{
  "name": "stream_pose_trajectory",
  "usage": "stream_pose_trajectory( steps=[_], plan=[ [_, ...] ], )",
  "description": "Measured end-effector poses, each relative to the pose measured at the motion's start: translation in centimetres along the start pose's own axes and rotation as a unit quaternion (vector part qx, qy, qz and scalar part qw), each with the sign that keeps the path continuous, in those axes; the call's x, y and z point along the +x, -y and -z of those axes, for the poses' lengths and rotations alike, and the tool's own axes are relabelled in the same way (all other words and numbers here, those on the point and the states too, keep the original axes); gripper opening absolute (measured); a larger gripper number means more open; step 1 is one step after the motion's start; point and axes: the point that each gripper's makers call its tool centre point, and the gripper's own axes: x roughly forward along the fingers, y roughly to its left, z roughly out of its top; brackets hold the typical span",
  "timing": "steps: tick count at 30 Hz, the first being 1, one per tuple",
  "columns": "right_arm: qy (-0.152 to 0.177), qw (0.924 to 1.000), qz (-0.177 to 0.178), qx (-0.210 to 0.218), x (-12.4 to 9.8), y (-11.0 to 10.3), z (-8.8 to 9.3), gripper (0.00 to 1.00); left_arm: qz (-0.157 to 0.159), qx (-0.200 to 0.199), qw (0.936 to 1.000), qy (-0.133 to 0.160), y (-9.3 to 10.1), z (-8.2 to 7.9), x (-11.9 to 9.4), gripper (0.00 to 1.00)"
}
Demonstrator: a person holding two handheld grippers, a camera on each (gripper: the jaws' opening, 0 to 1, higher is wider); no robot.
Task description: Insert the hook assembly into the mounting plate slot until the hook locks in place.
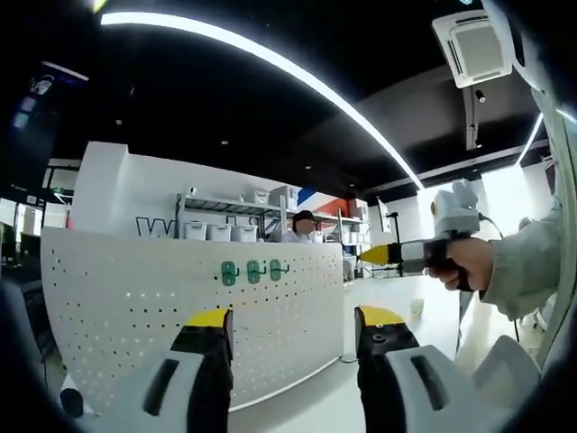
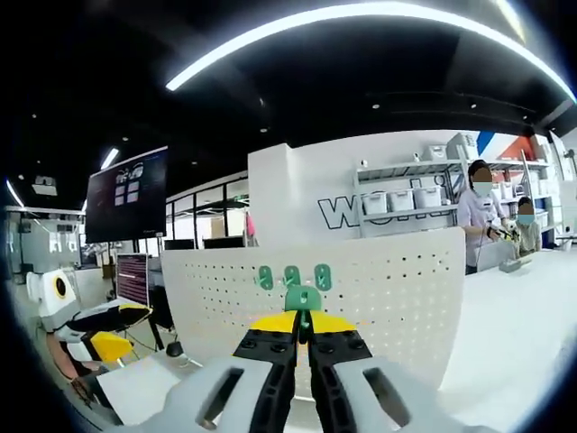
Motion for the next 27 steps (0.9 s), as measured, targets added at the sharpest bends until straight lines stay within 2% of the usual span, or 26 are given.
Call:
stream_pose_trajectory(
  steps=[27],
  plan=[
    [0.013, 0.9994, 0.026, -0.017, 3.6, 3.0, -1.0, 0.01, -0.008, 0.009, 0.9999, -0.01, -0.8, 0.8, 0.1, 0.57]
  ],
)
